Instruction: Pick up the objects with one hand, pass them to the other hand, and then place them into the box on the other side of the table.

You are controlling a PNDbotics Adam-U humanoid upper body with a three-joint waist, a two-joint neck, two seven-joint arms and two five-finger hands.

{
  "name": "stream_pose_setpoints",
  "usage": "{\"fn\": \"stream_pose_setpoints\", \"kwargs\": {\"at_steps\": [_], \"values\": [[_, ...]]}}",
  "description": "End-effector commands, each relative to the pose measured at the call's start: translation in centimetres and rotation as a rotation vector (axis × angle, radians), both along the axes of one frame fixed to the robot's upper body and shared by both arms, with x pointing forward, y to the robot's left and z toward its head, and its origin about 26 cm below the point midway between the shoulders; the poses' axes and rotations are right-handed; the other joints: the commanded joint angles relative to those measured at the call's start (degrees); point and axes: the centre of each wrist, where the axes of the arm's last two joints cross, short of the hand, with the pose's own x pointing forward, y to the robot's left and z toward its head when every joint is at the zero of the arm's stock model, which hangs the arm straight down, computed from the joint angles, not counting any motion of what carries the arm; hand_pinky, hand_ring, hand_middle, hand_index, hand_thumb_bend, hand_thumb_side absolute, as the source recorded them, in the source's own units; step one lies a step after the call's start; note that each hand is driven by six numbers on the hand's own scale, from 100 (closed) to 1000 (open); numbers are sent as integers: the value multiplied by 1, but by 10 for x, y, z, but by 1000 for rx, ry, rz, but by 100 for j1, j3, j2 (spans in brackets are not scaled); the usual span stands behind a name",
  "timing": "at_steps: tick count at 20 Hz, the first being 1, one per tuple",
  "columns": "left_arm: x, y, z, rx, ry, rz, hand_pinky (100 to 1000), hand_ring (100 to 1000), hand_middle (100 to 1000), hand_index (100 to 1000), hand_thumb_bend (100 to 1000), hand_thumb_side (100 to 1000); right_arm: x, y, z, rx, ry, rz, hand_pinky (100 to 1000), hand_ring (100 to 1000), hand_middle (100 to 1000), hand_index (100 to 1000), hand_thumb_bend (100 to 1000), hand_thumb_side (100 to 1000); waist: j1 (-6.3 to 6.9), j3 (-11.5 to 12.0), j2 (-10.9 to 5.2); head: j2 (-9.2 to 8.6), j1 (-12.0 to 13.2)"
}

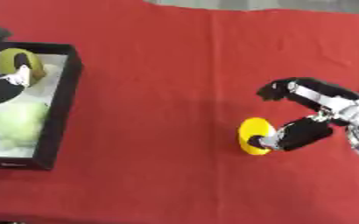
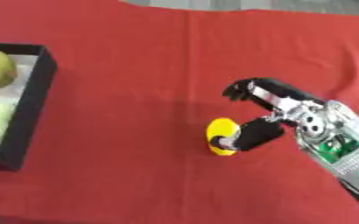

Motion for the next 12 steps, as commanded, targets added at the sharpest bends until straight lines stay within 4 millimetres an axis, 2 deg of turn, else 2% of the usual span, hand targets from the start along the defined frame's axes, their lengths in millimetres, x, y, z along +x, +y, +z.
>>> {"fn": "stream_pose_setpoints", "kwargs": {"at_steps": [1, 12], "values": [[-1, 1, 11, 38, -24, -1, 796, 757, 692, 789, 100, 318, -1, -4, 5, -43, 71, -55, 931, 887, 792, 860, 536, 251, -25, 14, -445, 36, -15], [-1, 1, 11, 34, -31, 2, 795, 758, 692, 787, 100, 318, -1, -11, -2, -87, 85, -95, 937, 886, 794, 864, 532, 255, 30, 43, -423, 36, -50]]}}
